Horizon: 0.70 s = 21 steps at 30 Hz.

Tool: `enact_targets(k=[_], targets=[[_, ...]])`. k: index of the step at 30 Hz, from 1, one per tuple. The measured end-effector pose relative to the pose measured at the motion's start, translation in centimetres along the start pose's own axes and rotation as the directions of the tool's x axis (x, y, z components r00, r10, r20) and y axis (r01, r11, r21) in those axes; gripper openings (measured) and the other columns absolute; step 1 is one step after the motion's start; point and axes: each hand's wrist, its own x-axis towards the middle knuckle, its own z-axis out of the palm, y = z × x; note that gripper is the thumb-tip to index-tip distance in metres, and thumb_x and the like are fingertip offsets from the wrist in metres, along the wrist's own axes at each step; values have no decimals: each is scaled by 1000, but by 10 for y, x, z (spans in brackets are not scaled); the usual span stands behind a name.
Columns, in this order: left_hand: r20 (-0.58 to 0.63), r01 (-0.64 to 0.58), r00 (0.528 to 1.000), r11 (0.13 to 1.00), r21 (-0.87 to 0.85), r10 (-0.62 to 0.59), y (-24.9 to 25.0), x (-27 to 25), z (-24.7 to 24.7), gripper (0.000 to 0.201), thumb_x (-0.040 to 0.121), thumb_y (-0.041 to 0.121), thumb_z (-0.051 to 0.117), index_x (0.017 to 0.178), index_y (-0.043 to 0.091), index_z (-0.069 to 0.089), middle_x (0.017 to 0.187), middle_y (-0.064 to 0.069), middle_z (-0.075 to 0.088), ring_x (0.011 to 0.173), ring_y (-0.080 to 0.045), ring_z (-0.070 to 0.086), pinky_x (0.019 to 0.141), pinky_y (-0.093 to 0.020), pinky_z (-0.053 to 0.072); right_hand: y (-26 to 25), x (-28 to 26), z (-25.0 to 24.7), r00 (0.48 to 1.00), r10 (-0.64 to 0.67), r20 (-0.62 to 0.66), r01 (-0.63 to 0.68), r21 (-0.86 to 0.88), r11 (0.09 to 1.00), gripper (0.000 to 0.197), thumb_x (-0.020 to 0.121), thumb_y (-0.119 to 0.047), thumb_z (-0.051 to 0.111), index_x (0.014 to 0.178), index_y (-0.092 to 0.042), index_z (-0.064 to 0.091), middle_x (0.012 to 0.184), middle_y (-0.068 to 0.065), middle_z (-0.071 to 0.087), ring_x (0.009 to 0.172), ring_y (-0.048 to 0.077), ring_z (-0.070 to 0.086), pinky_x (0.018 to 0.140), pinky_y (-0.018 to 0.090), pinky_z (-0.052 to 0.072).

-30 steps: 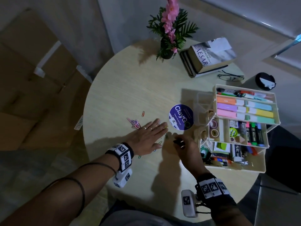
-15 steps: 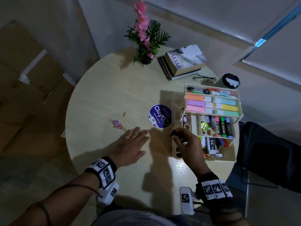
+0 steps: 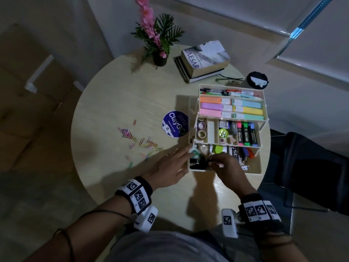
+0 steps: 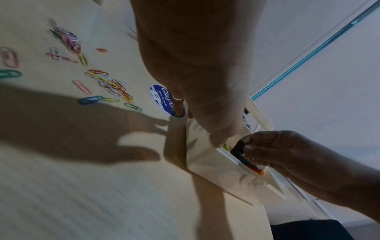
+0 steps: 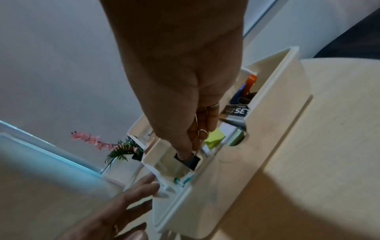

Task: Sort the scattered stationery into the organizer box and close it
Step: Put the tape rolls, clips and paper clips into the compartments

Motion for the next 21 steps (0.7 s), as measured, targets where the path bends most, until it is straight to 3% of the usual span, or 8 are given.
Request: enact_targets(k=[2, 5, 8, 10, 13, 15, 18, 21], targets=[[-5, 17, 1000, 1000, 8, -17, 3, -3, 0, 61, 101, 33, 62, 156, 23, 38, 174, 14, 4, 148, -24, 41, 103, -49, 50, -7, 1, 5, 999, -45, 22, 45, -6, 999, 14, 94, -7, 76, 105, -13, 81, 97, -2, 73, 84, 12, 68, 74, 5, 47], [-15, 23, 1000, 1000, 19, -22, 6, -8, 2, 65, 100, 31, 64, 157, 24, 36, 174, 18, 1, 147, -23, 42, 103, -49, 49, -14, 3, 14, 991, -108, 74, 110, -30, 993, 16, 95, -7, 74, 107, -16, 82, 93, -10, 73, 77, 1, 64, 70, 6, 45], [-11, 34, 999, 999, 26, -33, 5, -12, 6, 67, 100, 31, 64, 159, 27, 33, 173, 19, -2, 150, -25, 38, 106, -50, 49, -13, 7, 23, 982, -129, 141, 139, -66, 988, 19, 97, -11, 71, 112, -17, 82, 100, -2, 80, 83, 10, 70, 70, 12, 48], [-17, 67, 998, 998, 12, -66, 2, -17, 7, 66, 100, 31, 64, 158, 29, 34, 174, 18, 1, 152, -26, 35, 107, -50, 49, -11, 8, 25, 985, -118, 126, 129, -84, 988, 16, 97, -10, 72, 108, -17, 82, 96, 1, 81, 81, 15, 71, 67, 16, 47], [-67, 128, 990, 992, 4, -127, -11, -32, 2, 56, 100, 31, 64, 152, 28, 43, 174, 16, 5, 156, -20, 28, 108, -50, 48, -21, 8, 25, 989, -117, 92, 122, -44, 992, 16, 98, -13, 71, 107, -22, 81, 95, -5, 80, 82, 12, 73, 71, 30, 57], [-107, 174, 979, 985, 11, -172, -26, -47, -7, 50, 100, 31, 63, 148, 25, 49, 174, 11, 11, 156, -20, 26, 108, -50, 48, -38, 13, 29, 981, -176, 80, 179, -32, 983, 13, 99, -12, 69, 101, -21, 79, 88, -8, 77, 74, 6, 69, 69, 29, 57], [-130, 267, 955, 964, -24, -267, -55, -69, -23, 48, 101, 29, 63, 146, 21, 50, 174, 7, 11, 157, -20, 23, 100, -45, 55, -69, 31, 39, 958, -275, 87, 278, -31, 960, 12, 98, -14, 67, 89, -19, 72, 75, -4, 70, 66, 14, 65, 63, 40, 56], [-118, 393, 911, 919, -34, -395, -87, -86, -40, 53, 101, 31, 63, 149, 16, 47, 175, -2, 8, 159, -20, 15, 108, -46, 48, -91, 61, 67, 941, -298, 161, 310, -55, 949, 12, 96, -12, 68, 100, -17, 79, 85, 2, 78, 71, 17, 70, 68, 39, 59]])
